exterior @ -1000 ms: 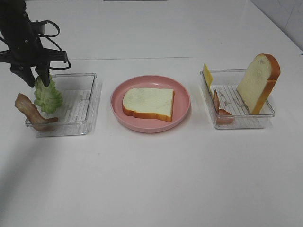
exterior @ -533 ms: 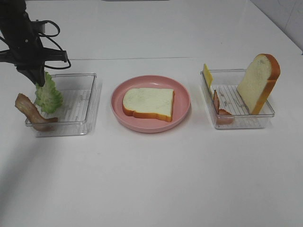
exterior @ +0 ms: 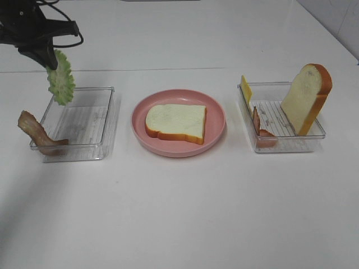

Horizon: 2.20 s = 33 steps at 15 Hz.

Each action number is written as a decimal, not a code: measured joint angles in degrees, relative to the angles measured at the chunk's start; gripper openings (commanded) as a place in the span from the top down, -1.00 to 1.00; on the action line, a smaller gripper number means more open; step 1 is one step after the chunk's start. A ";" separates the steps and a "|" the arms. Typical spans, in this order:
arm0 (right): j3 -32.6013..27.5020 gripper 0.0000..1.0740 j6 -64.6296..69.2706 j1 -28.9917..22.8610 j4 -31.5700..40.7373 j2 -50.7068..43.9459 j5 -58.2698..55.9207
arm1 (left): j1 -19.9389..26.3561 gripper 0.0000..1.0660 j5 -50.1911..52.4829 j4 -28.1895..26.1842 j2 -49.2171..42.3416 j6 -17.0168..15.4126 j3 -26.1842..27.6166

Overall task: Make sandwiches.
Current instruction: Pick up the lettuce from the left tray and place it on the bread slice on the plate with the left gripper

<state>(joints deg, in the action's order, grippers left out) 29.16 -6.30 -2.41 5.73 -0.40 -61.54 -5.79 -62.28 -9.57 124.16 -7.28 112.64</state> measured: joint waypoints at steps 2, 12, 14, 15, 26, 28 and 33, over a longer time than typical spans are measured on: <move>0.00 -0.28 0.00 0.00 0.00 0.00 0.00 | 0.00 1.00 2.75 -5.96 -1.03 2.86 0.00; 0.00 -0.28 0.00 0.00 0.00 0.00 0.00 | -10.77 1.00 15.76 -36.21 0.69 16.27 -0.06; 0.00 -0.28 0.00 0.00 0.00 0.00 0.00 | -13.29 1.00 15.93 -37.64 3.09 16.27 -0.06; 0.00 -0.28 0.00 0.00 0.00 0.00 0.00 | -14.21 1.00 15.70 -37.82 4.30 16.27 -0.06; 0.00 -0.28 0.00 0.00 0.00 0.00 0.00 | -15.99 1.00 8.65 -43.37 13.35 17.25 -0.06; 0.00 -0.28 0.00 0.00 0.00 0.00 0.00 | -15.99 1.00 8.08 -41.94 13.81 17.36 -0.06; 0.00 -0.28 0.00 0.00 0.00 0.00 0.00 | -15.99 0.80 8.19 -34.66 12.95 17.36 -0.06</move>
<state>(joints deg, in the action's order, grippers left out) 29.16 -6.30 -2.41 5.73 -0.40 -61.54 -21.77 -54.09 -44.23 137.11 10.08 112.59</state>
